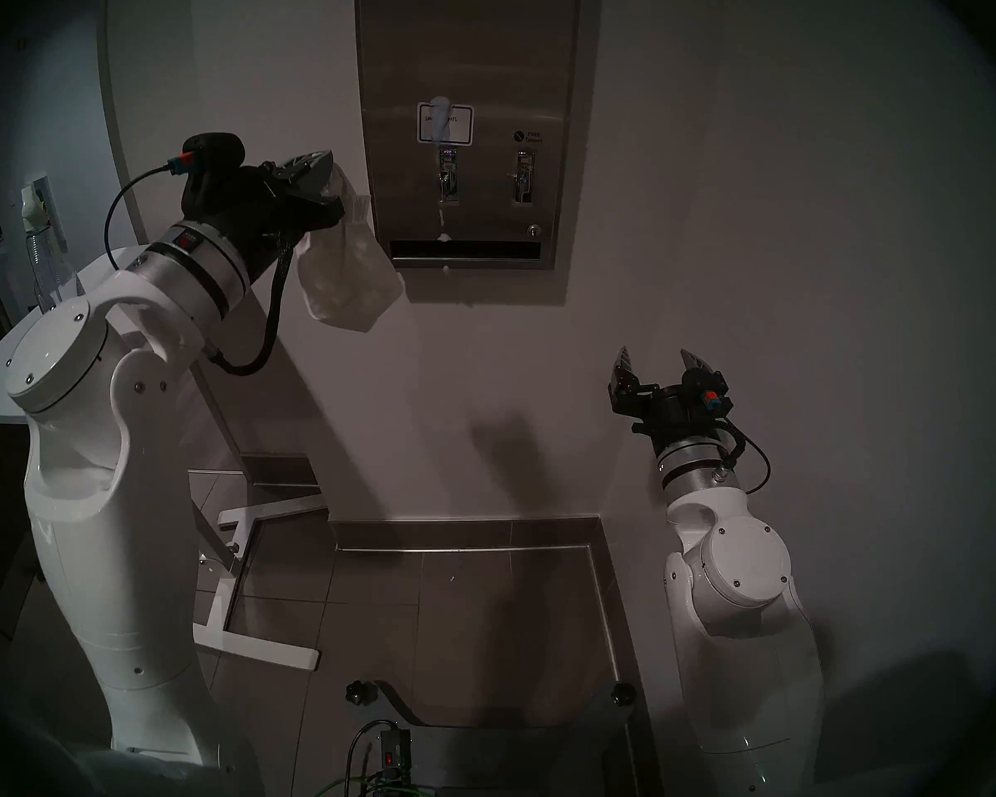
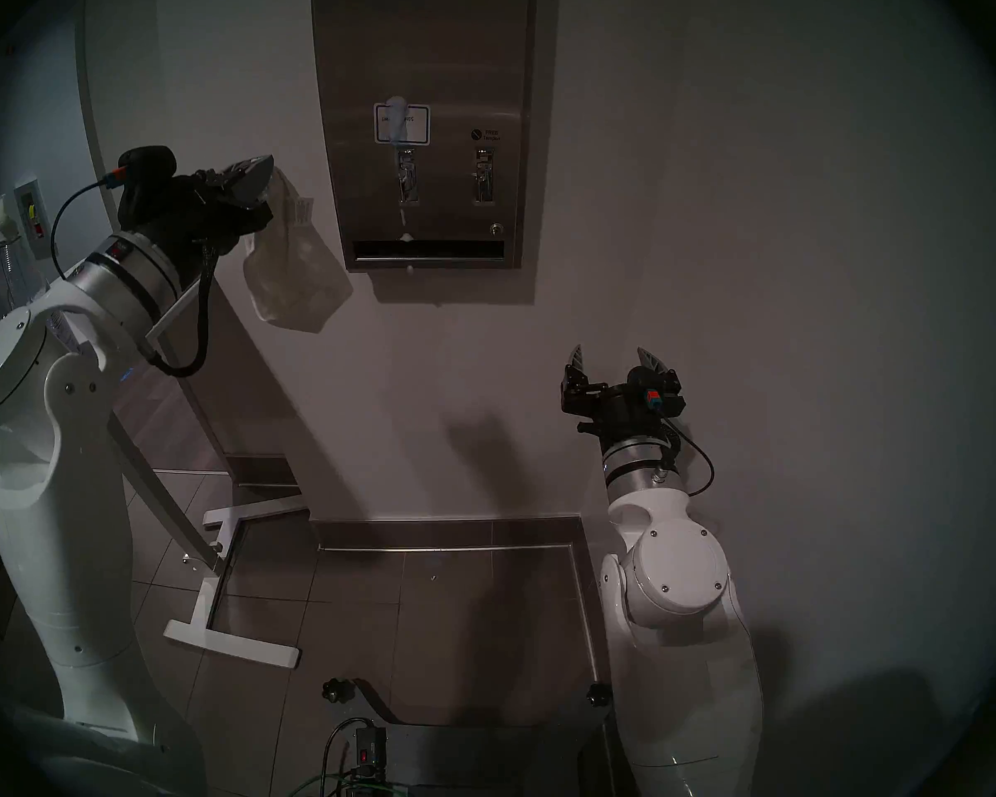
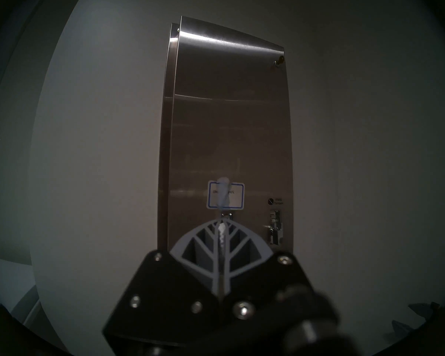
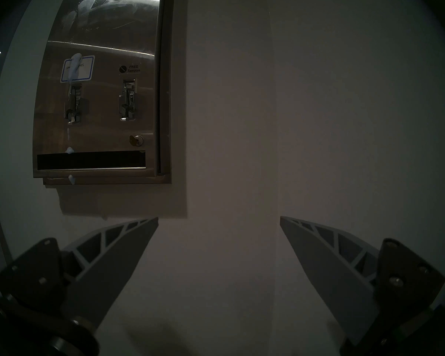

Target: Pick up the cloth and wipe the surface

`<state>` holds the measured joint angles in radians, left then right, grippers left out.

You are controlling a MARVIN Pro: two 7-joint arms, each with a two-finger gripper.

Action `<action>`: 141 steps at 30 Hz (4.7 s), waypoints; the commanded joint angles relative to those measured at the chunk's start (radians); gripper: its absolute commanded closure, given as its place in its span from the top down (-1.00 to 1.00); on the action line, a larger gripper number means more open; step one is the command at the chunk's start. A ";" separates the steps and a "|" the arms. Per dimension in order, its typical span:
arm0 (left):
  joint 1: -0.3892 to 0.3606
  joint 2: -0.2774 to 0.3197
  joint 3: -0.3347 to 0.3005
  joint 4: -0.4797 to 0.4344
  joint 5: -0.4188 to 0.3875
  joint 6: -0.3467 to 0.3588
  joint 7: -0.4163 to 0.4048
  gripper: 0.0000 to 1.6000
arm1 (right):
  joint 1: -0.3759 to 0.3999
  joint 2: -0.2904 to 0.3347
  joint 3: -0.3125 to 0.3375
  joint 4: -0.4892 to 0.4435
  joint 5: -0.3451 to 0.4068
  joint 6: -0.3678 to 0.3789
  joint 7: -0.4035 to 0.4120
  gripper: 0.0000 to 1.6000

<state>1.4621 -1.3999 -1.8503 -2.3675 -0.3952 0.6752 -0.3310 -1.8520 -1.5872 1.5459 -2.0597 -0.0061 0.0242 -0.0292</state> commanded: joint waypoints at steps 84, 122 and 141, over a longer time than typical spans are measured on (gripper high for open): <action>0.016 -0.046 0.030 -0.057 0.020 -0.053 -0.021 -1.00 | 0.393 0.169 -0.089 -0.066 0.299 0.479 0.560 1.00; 0.015 -0.049 0.029 -0.057 0.024 -0.054 -0.025 -1.00 | 0.611 0.180 -0.217 0.197 0.243 0.503 0.684 1.00; 0.016 -0.051 0.028 -0.057 0.025 -0.052 -0.027 -1.00 | 0.730 0.153 -0.199 0.233 0.278 0.574 0.750 1.00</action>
<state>1.5028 -1.4526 -1.8229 -2.4033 -0.3696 0.6374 -0.3568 -1.2221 -1.4063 1.3691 -1.8187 0.2680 0.5803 0.7115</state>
